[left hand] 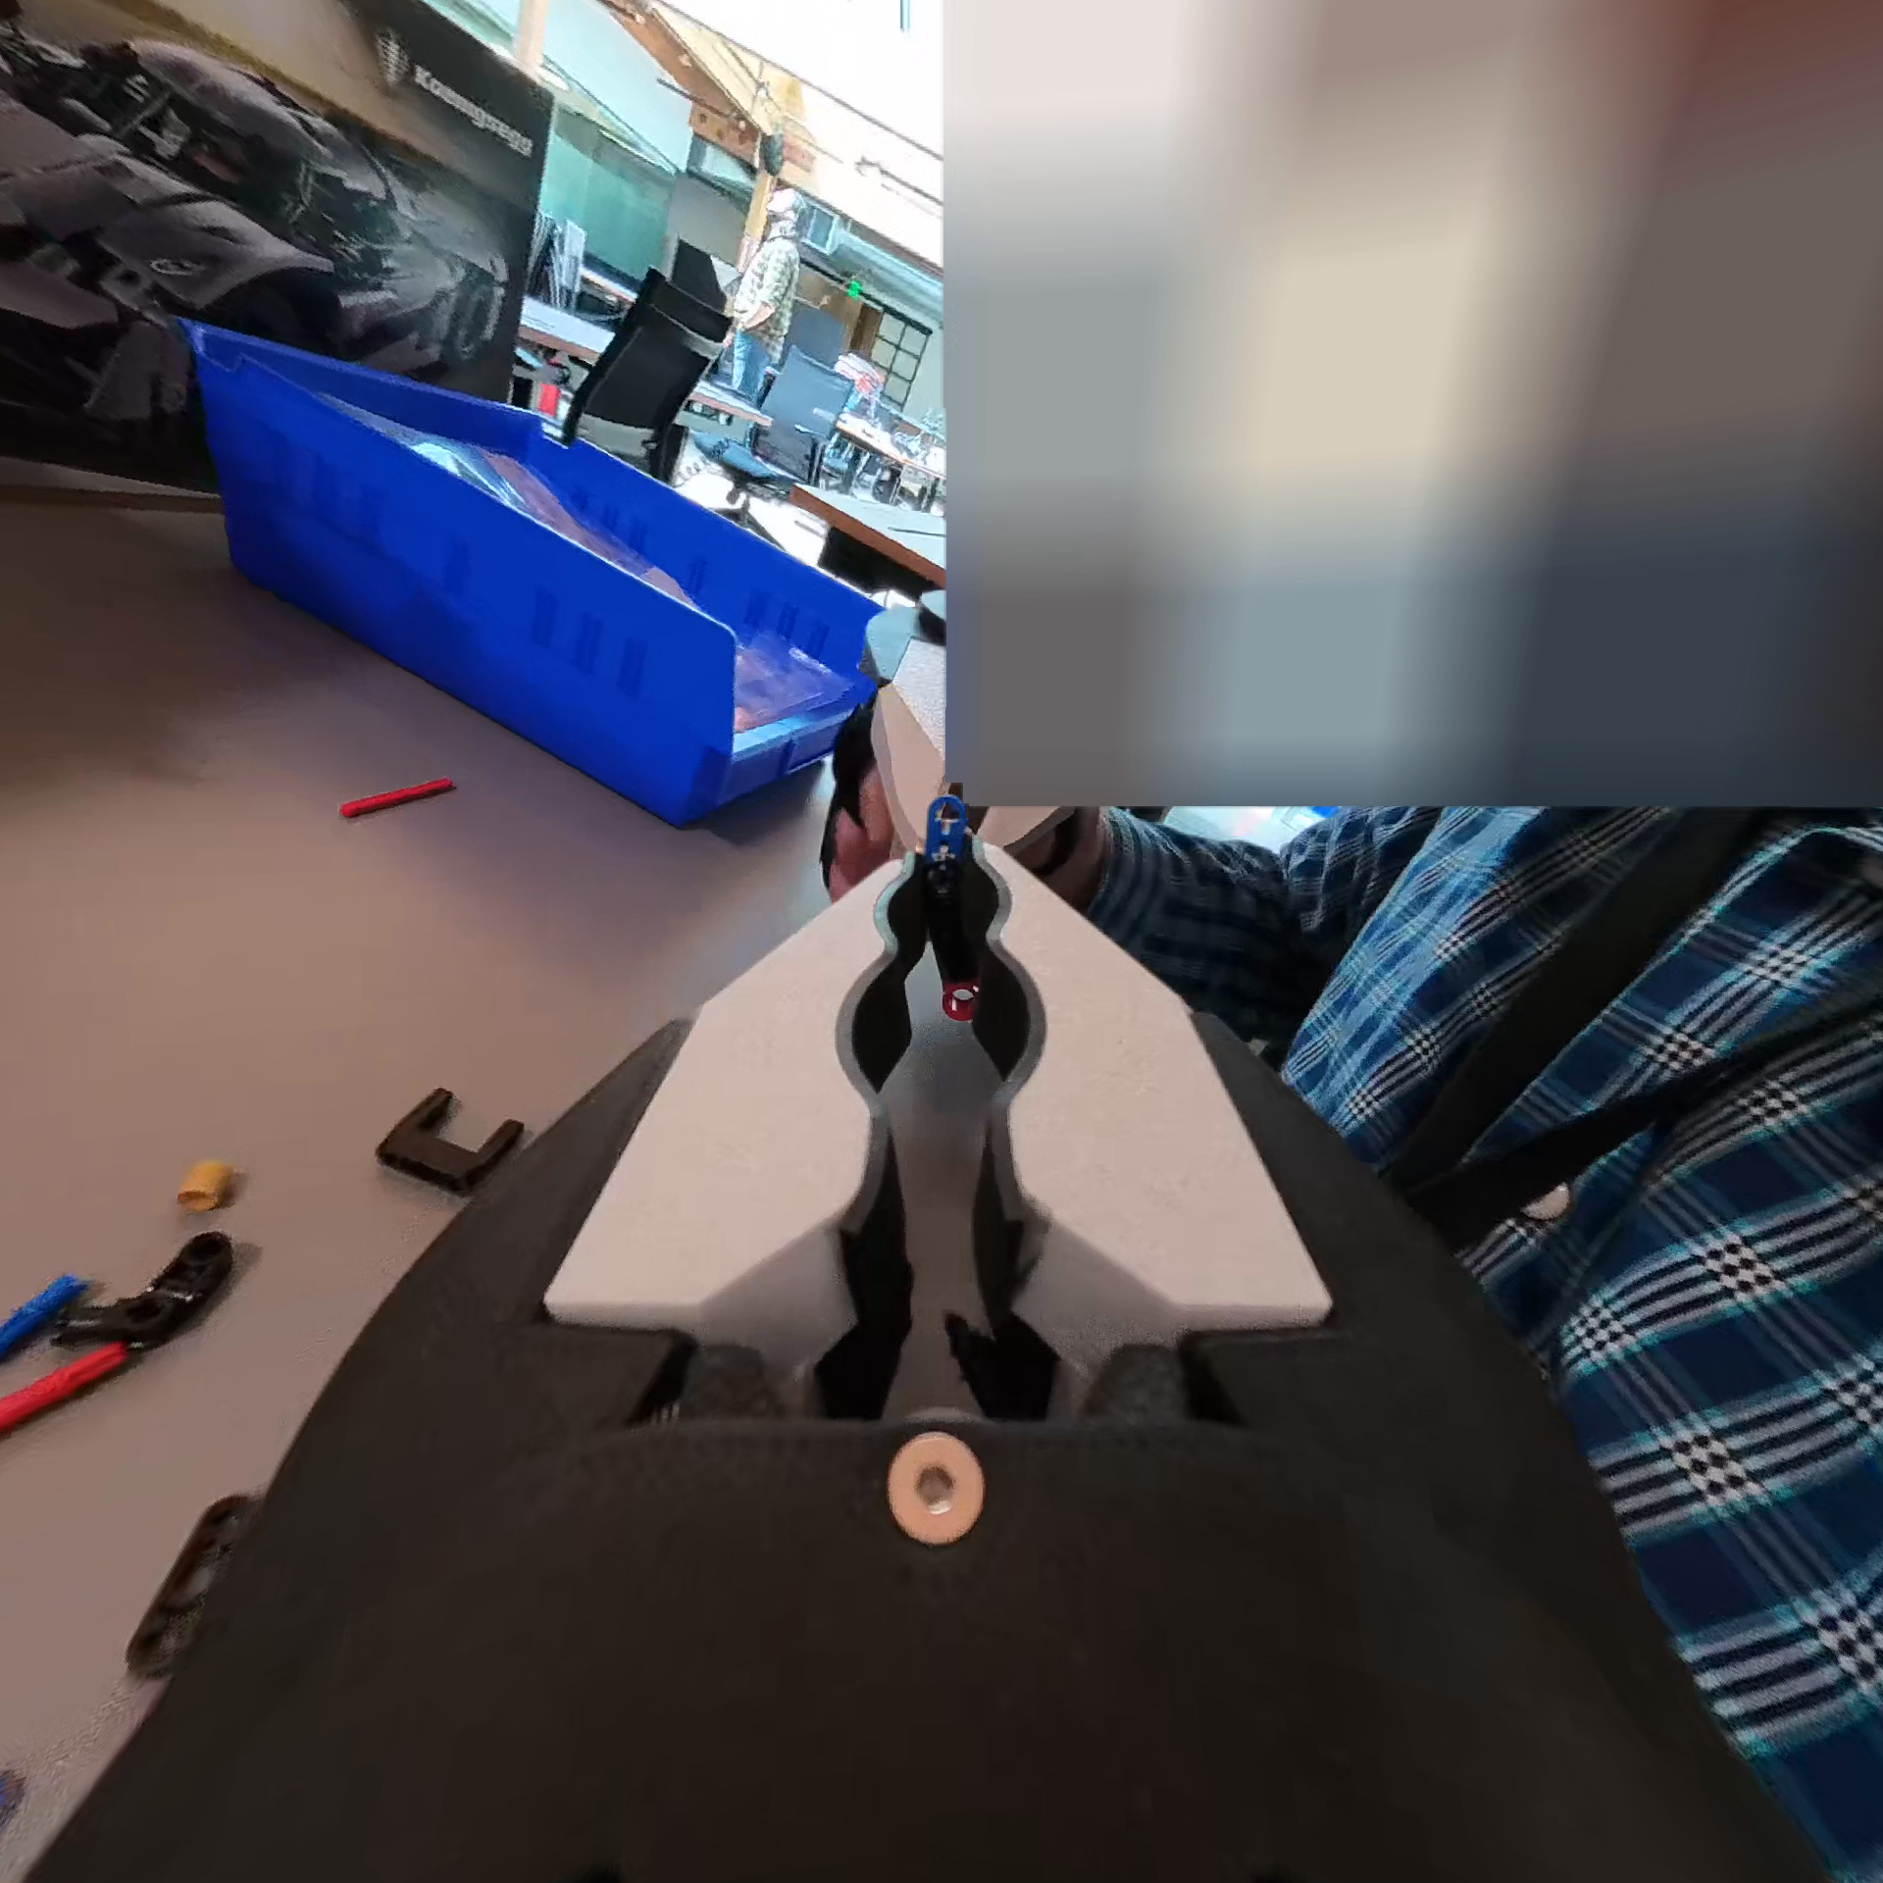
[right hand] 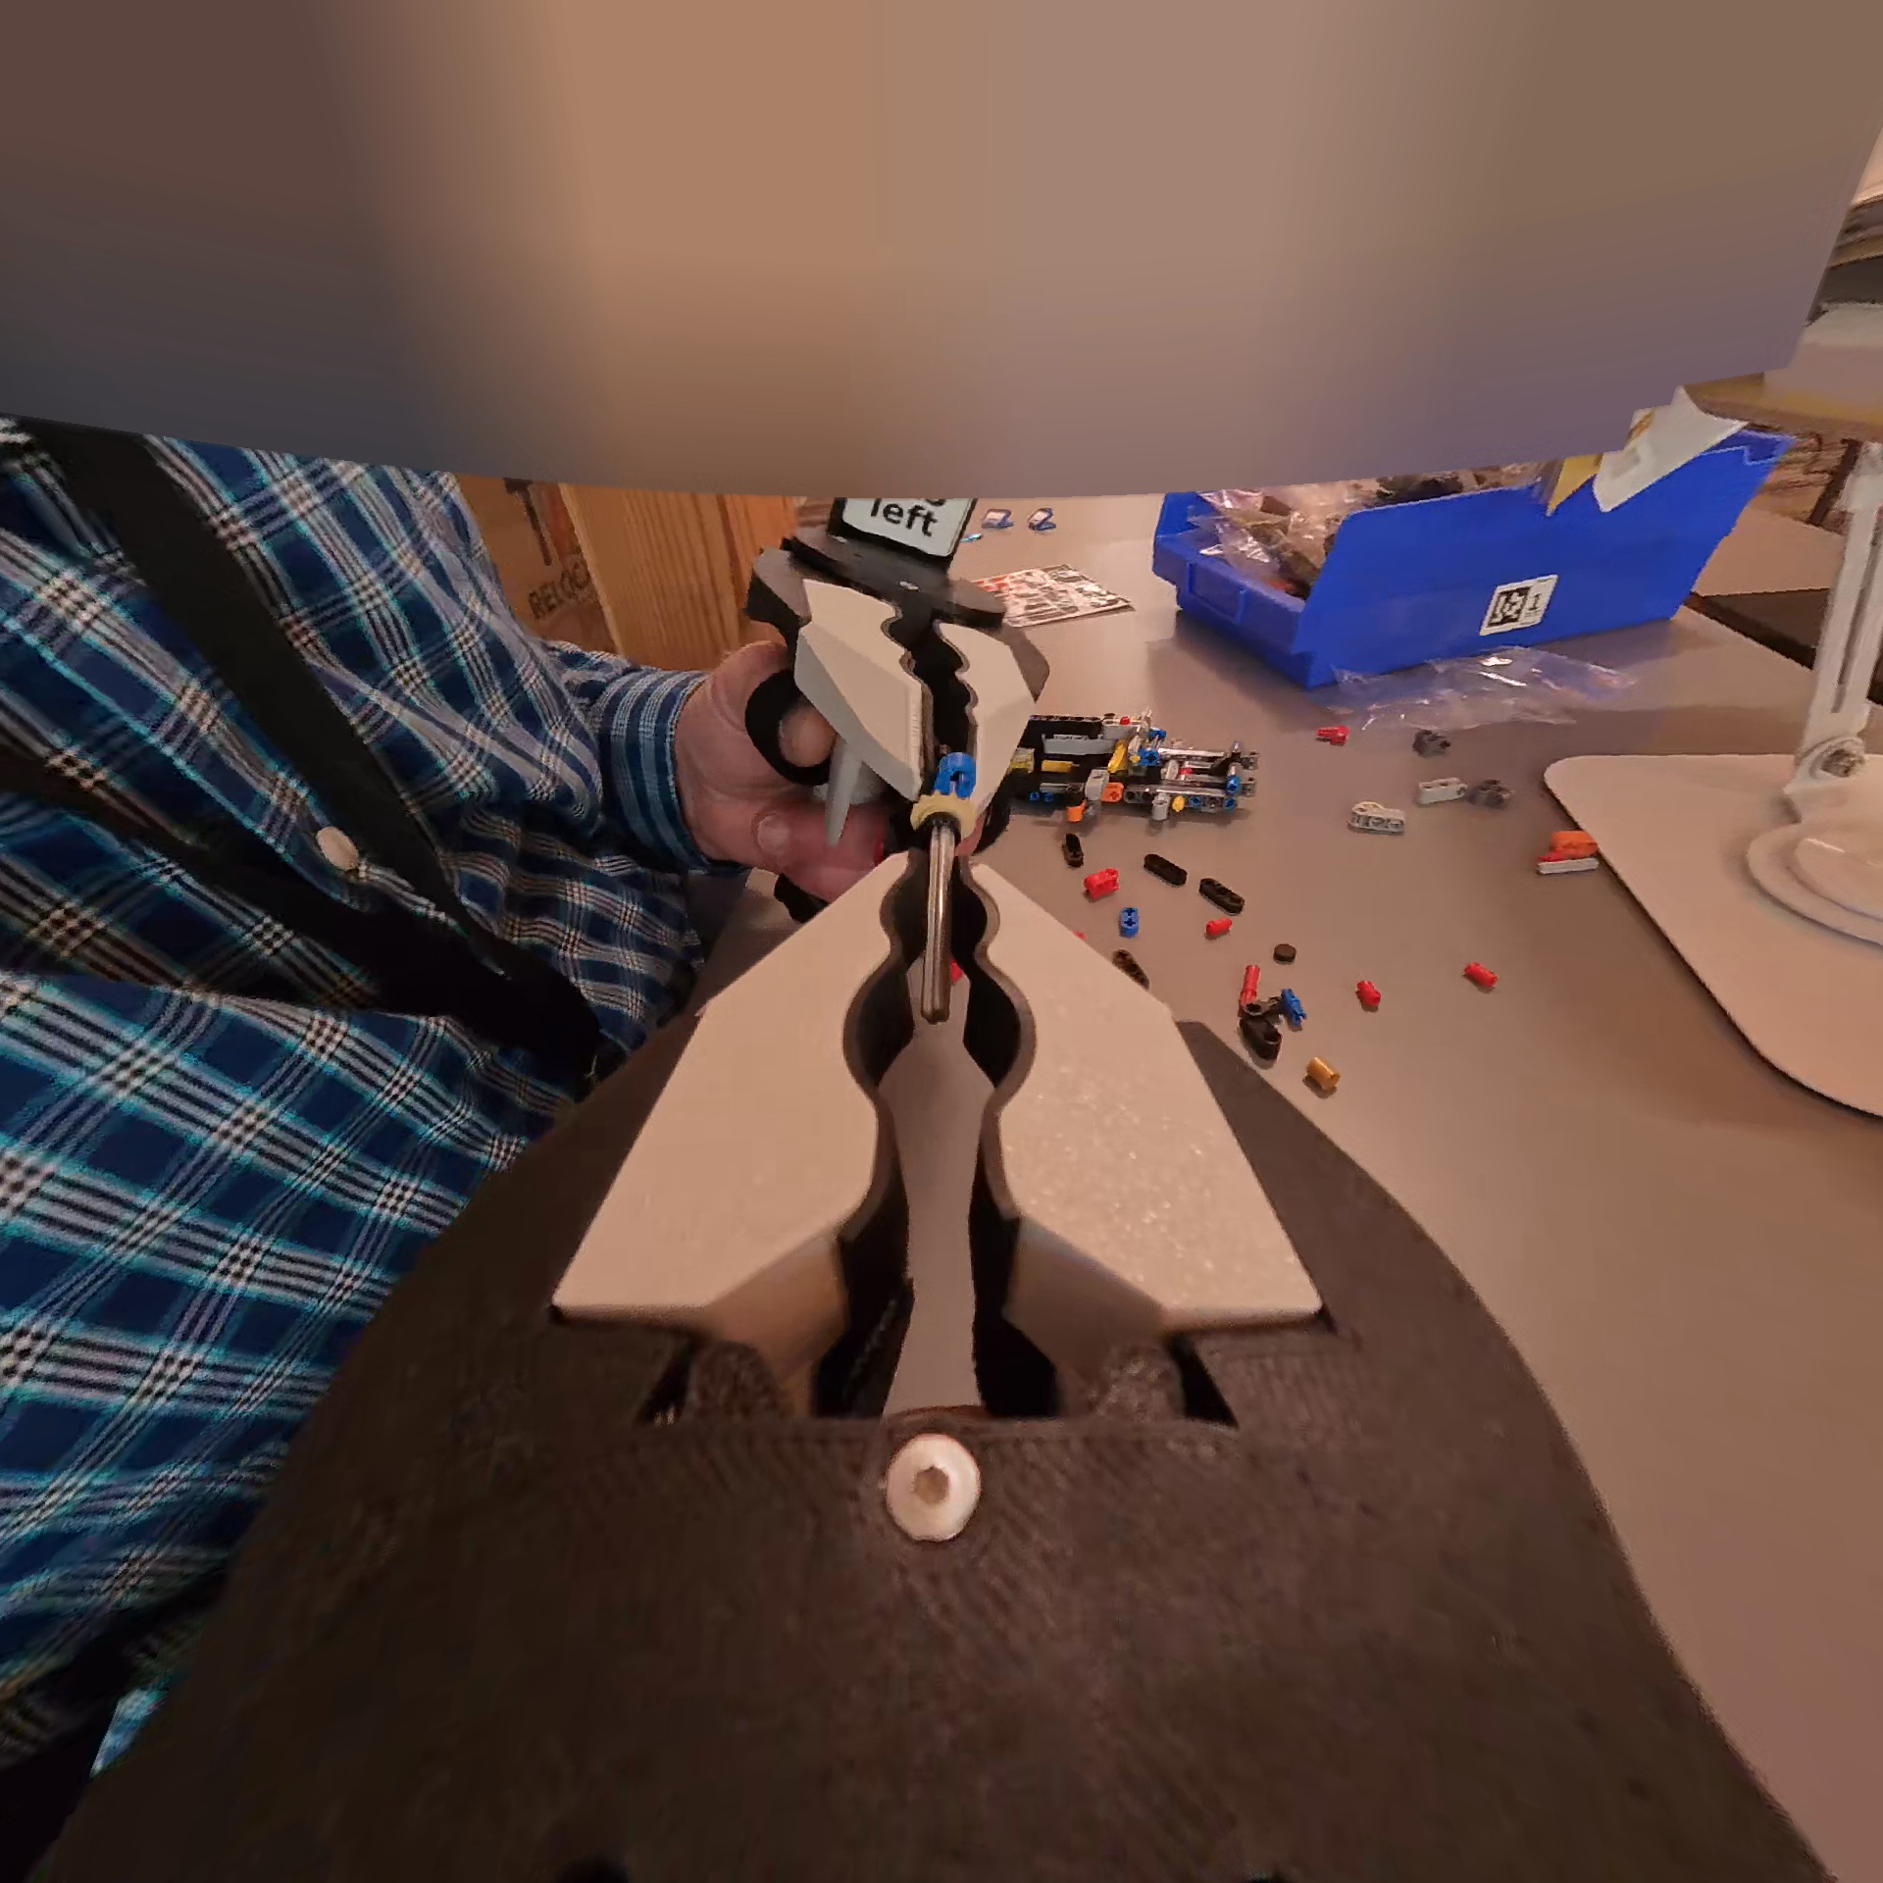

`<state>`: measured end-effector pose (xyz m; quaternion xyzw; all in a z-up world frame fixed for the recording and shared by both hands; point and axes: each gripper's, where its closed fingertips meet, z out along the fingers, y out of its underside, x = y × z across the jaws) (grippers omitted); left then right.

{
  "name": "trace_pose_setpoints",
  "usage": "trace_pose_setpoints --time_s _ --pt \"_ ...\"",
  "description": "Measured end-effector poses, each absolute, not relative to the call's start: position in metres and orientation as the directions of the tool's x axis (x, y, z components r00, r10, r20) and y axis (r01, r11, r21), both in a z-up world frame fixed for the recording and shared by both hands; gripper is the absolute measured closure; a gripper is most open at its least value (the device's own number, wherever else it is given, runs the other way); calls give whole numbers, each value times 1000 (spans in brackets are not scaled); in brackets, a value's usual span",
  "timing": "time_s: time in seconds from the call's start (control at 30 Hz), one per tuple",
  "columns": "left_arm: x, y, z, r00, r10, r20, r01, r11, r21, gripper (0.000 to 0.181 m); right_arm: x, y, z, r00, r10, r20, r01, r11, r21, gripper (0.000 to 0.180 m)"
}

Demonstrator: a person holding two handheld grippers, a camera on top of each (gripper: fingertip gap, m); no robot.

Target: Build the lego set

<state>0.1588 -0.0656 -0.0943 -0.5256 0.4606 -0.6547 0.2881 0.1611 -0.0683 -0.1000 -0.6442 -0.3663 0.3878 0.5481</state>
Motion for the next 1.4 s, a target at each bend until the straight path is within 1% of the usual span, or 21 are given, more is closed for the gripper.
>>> trace_pose_setpoints --time_s 0.07,0.17,0.27,0.4,0.47,0.53,0.6,0.73,0.93,1.03,1.1,1.2,1.27,1.33,1.4 --pt "159 -70 -94 -285 -866 411 -116 -395 -912 177 162 -72 -100 398 913 -91 59 -124 -991 179" --pt "160 -71 -94 -303 -854 422 -114 -407 -906 177 163 -74 -100 358 925 -129 31 -150 -988 179" --pt "160 -69 -92 -299 -855 423 -109 -410 -905 176 164 -72 -99 362 921 -142 14 -157 -987 179" --pt "158 -59 -94 -264 -847 461 -96 -452 -887 177 162 -64 -101 454 877 -157 -11 -171 -985 179" --pt "157 -57 -99 -245 -852 463 -105 -452 -886 177 161 -63 -105 511 850 -130 24 -165 -986 179" --pt "156 -61 -97 -263 -846 465 -101 -455 -885 176 160 -67 -102 513 850 -116 29 -152 -988 179" --pt "155 -67 -94 -296 -842 451 -105 -440 -892 176 161 -72 -100 457 875 -159 -17 -170 -985 179" --pt "154 -77 -89 -338 -832 440 -104 -432 -896 177 161 -81 -95 359 920 -154 -15 -159 -987 178" --pt "153 -85 -85 -414 -795 443 -92 -448 -889 176 163 -88 -92 209 953 -218 -61 -210 -976 178" --pt "152 -77 -83 -425 -771 475 -56 -501 -863 176 161 -82 -89 226 938 -264 -130 -240 -962 178" --pt "153 -68 -89 -369 -792 486 -63 -500 -864 177 161 -76 -94 304 908 -287 -151 -252 -956 178" --pt "154 -59 -98 -302 -814 496 -69 -500 -863 177 161 -69 -100 460 860 -220 -92 -200 -975 178" --pt "154 -58 -101 -282 -824 491 -81 -490 -868 176 160 -69 -104 521 836 -171 -41 -176 -984 179" --pt "154 -61 -101 -291 -824 486 -91 -482 -871 176 161 -71 -104 526 836 -154 -10 -176 -984 179" --pt "152 -66 -98 -328 -815 478 -85 -479 -874 177 160 -75 -101 484 862 -149 -6 -167 -986 179"
